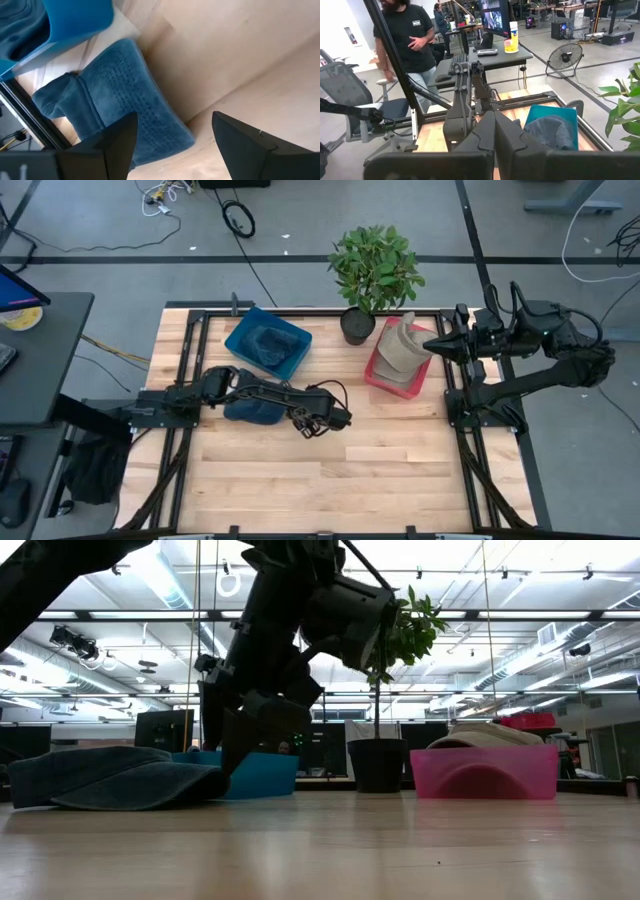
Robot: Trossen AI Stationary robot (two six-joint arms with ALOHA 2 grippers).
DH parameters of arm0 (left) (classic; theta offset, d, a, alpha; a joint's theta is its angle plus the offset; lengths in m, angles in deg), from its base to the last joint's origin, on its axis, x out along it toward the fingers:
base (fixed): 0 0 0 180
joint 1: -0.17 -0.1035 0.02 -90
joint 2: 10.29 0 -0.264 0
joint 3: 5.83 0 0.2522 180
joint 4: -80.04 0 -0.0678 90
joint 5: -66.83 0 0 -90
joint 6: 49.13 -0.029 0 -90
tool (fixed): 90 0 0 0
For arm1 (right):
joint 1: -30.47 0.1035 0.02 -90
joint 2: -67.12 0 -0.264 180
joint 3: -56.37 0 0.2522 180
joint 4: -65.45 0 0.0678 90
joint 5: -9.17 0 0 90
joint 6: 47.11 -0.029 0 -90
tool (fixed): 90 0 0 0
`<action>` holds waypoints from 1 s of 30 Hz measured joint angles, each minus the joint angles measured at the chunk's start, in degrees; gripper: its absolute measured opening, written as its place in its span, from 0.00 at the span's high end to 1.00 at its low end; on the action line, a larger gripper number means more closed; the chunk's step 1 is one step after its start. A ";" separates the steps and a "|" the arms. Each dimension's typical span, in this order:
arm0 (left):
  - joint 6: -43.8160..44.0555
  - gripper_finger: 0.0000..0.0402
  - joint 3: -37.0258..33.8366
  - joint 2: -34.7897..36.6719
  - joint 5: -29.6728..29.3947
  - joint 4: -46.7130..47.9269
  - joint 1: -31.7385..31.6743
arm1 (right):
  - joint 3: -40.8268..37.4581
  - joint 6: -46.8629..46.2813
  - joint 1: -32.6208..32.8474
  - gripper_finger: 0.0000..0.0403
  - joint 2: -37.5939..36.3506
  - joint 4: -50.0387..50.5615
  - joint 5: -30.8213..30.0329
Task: Pick & Place hat
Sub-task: Put the blue cap into the blue bin
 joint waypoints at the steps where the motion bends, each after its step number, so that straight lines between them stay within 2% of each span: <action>1: 0.06 0.35 -0.48 0.00 0.00 -0.05 0.00 | 0.00 0.04 0.00 0.99 0.03 -0.04 0.00; 16: 0.38 0.36 -7.69 -0.04 0.20 0.01 -0.17 | 0.00 0.08 0.02 0.99 0.14 -1.23 0.00; 30: 5.48 0.50 -9.66 -0.04 0.99 0.21 -0.81 | 0.00 0.08 0.00 0.99 1.33 -1.57 -0.01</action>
